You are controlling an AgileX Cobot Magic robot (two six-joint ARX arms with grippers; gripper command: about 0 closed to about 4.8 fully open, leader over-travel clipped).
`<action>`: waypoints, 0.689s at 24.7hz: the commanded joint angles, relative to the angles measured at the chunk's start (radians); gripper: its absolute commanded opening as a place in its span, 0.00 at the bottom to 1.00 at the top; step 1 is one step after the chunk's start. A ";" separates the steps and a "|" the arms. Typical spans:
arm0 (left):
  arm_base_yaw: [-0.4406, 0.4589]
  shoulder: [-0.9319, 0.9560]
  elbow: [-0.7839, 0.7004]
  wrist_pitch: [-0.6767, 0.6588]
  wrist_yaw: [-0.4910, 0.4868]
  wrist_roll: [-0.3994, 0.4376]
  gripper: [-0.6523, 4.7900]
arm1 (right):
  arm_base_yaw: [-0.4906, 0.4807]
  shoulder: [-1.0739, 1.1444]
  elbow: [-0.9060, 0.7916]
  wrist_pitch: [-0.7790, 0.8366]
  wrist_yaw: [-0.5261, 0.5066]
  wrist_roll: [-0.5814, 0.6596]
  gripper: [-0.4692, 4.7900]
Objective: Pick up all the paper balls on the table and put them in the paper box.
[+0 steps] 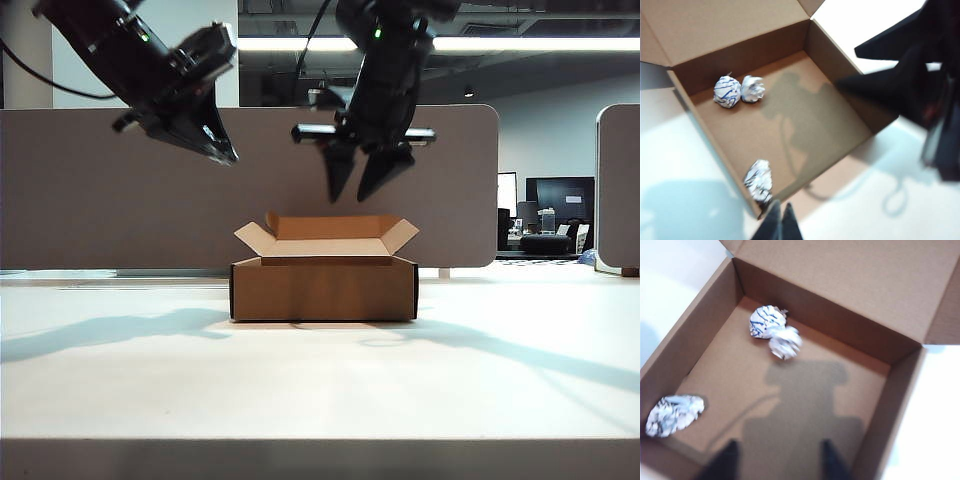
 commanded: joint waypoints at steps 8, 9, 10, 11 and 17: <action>0.000 -0.338 0.003 -0.240 -0.103 0.029 0.11 | -0.001 -0.309 0.005 -0.164 -0.017 0.012 0.09; -0.001 -0.368 -0.001 -0.265 -0.103 0.029 0.11 | -0.001 -0.336 0.005 -0.181 -0.018 0.003 0.09; -0.001 -0.397 -0.008 -0.283 -0.105 0.028 0.11 | -0.001 -0.365 0.005 -0.196 -0.017 -0.003 0.09; -0.001 -0.439 -0.024 -0.298 -0.105 0.028 0.11 | -0.001 -0.403 0.005 -0.215 -0.017 -0.006 0.09; -0.001 -0.760 -0.211 -0.312 -0.132 -0.031 0.11 | 0.005 -0.661 -0.045 -0.260 -0.018 -0.014 0.09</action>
